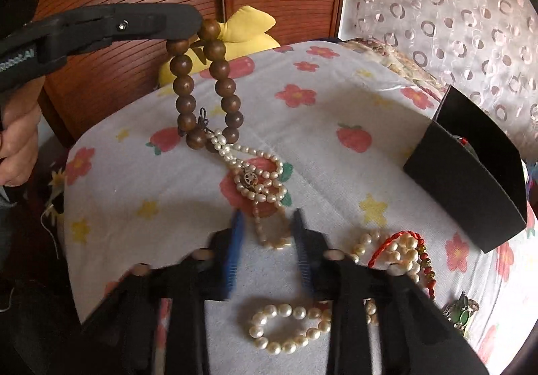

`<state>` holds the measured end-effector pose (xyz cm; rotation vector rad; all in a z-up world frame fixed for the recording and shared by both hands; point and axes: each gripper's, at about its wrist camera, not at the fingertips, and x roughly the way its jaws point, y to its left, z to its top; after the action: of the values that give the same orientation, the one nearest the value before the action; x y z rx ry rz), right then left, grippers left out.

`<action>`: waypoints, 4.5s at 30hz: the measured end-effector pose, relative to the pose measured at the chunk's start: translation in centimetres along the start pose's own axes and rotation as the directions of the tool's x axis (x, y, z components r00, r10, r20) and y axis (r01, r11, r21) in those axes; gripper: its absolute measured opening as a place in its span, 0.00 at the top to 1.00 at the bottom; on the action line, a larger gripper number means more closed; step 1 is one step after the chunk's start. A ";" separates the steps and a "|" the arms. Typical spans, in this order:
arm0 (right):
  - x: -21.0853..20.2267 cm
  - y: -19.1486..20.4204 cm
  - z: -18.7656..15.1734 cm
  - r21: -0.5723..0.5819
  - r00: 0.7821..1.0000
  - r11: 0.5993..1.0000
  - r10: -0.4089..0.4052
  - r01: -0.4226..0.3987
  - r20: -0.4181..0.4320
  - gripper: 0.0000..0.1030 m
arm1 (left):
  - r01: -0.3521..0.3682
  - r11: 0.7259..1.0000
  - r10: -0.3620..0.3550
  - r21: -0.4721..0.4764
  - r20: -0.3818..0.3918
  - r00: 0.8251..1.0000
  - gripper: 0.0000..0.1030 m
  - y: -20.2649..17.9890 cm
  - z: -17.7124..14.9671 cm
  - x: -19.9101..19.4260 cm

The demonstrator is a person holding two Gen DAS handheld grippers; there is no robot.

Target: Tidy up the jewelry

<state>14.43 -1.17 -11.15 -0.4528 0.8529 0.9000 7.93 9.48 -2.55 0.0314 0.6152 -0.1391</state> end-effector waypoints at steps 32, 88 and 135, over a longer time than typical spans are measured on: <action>1.4 -0.6 1.9 0.025 1.000 1.000 -0.012 0.011 0.012 0.70 | 0.005 0.999 -0.006 -0.047 -0.020 1.000 0.88 1.5 -1.9 2.0; -10.5 -16.3 5.9 0.215 0.928 0.930 -0.335 0.297 0.165 0.90 | 0.128 0.988 -0.138 0.084 0.131 0.982 0.88 -7.3 10.7 3.4; -14.0 -15.0 -8.3 0.321 0.943 0.920 -0.289 0.225 0.164 0.77 | 0.087 0.994 -0.090 0.070 0.029 0.996 0.10 -9.8 7.5 9.6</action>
<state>18.35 -22.02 -4.86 -0.1951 0.7009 0.5495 18.58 -1.87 -1.87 0.0679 0.5803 -0.2460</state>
